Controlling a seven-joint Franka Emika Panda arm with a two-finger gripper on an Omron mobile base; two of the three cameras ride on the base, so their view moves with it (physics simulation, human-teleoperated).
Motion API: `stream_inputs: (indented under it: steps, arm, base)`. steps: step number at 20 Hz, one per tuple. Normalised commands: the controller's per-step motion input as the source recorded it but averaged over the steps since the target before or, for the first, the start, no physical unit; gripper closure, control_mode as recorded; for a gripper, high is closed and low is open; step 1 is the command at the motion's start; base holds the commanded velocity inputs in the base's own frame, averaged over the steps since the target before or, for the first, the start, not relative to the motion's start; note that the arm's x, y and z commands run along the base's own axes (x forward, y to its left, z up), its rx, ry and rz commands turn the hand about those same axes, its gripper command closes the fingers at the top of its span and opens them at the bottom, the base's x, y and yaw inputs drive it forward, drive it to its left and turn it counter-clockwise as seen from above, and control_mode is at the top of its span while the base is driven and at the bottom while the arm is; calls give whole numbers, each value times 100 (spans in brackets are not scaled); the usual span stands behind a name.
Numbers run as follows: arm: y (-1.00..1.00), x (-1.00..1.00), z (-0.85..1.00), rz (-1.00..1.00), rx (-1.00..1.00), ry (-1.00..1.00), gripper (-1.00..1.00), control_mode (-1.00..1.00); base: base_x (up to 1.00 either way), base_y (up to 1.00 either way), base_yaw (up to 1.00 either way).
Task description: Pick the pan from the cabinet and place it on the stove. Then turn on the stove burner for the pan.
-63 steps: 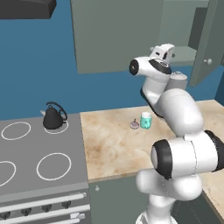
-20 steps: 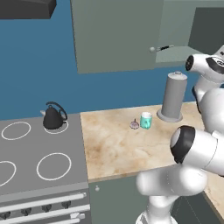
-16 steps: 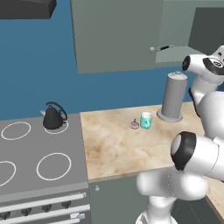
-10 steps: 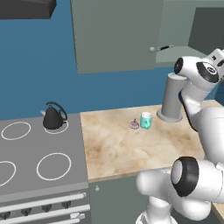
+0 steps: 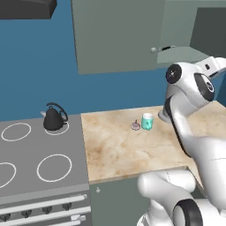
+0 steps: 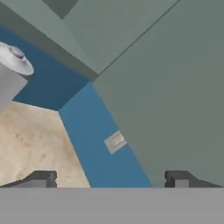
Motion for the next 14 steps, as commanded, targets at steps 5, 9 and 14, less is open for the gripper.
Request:
stream_inputs:
  steps: [5, 9, 14]
  arm:
    - [71, 0, 0, 32, 20, -26, -100, -100]
    - [56, 0, 1, 35, 21, -25, -100, -100]
    - [43, 0, 5, 35, 19, -26, -100, -100]
  base:
    - [0, 0, 0]
    - [0, 0, 0]
    - [0, 0, 0]
